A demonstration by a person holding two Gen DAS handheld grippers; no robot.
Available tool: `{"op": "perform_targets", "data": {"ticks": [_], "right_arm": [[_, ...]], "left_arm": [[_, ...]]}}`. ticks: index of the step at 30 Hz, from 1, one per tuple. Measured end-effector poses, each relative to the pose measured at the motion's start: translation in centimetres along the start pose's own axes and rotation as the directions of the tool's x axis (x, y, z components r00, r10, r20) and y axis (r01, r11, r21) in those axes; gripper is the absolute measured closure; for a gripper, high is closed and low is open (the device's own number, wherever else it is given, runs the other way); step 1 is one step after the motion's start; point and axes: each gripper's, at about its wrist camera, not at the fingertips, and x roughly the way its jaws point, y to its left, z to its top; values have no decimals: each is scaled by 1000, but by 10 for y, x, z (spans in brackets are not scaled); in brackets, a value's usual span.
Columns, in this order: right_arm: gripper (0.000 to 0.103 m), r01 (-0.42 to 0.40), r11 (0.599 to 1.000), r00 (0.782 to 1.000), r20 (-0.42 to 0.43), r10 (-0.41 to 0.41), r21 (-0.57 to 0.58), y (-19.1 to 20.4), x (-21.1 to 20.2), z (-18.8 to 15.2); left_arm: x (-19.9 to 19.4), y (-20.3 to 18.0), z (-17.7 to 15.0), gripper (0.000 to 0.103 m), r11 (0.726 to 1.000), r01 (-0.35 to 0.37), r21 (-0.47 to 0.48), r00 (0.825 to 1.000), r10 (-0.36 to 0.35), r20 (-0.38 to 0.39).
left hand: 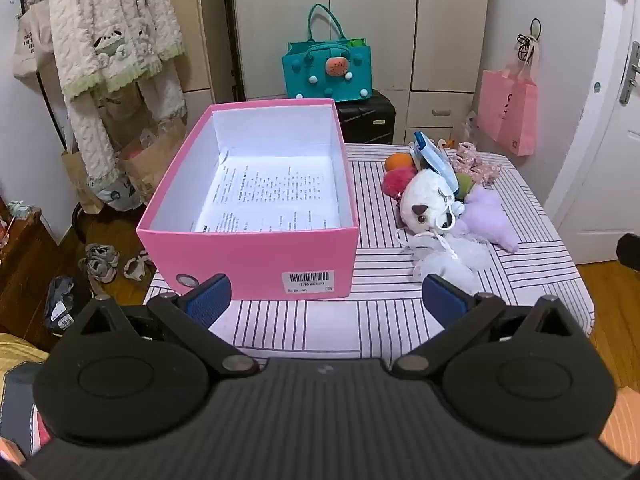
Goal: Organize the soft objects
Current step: 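Move both tools toward the pile of soft toys on the table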
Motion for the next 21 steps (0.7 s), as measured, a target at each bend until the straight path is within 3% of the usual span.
{"op": "perform_targets", "data": {"ticks": [8,9,21], "right_arm": [[3,14,1000,1000,5,-14,-14,4,2,-3],[3,16,1000,1000,4,-16,-15,5,2,-4],[3,10,1000,1000,-7,-10,6,5,4,-5]], "left_arm": [[2,-2,3,0,1000,22,14,1000,-22,-11],[0,2,-4,0,999,0,-35,1000,0,-3],[1,6,-8,0,998,-24,-55,999,25,23]]}}
